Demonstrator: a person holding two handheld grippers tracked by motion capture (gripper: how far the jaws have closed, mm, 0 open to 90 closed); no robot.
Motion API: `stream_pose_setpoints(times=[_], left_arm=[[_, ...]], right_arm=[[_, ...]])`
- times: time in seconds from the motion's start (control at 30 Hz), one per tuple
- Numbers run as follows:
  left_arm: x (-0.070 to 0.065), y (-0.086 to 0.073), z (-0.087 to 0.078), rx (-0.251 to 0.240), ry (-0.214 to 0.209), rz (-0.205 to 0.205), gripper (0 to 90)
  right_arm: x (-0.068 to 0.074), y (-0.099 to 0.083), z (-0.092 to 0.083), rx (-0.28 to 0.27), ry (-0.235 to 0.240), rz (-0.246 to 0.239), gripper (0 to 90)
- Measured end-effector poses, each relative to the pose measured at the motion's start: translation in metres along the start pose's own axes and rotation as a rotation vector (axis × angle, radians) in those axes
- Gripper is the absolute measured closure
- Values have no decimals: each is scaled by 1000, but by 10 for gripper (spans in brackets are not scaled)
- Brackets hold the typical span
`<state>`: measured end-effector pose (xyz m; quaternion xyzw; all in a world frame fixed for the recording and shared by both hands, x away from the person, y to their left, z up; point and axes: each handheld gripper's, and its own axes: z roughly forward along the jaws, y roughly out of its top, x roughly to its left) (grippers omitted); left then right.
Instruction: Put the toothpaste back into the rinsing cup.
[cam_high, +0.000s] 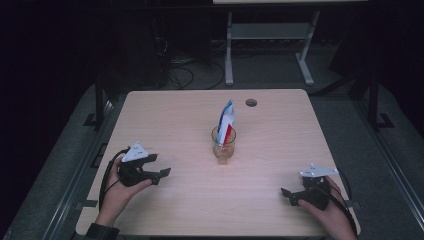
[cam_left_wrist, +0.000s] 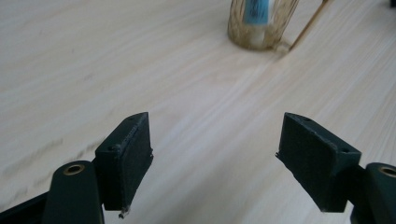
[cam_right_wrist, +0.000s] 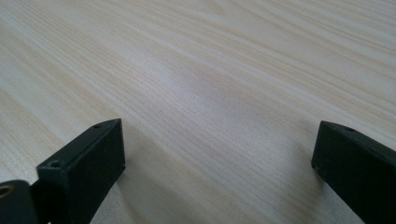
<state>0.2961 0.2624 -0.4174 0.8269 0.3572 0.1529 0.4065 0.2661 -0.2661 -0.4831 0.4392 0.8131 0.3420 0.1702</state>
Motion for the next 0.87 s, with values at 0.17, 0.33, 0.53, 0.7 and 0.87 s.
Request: stream_pose_setpoints(times=[0.17,0.33,0.53,0.7,0.87], left_arm=[[-2,-21,-5,54,33,2,237],[-2,-38,-7,90,56,-4,234],[0,-56,-5,123,87,-19,234],[0,-63,-2,149,103,-16,224],[1,-65,-1,146,101,-23,216]], right_arm=[[0,0,0,0,0,0,19],[0,0,0,0,0,0,19],[0,0,0,0,0,0,19],[0,0,0,0,0,0,19],[0,0,0,-1,-1,0,19]])
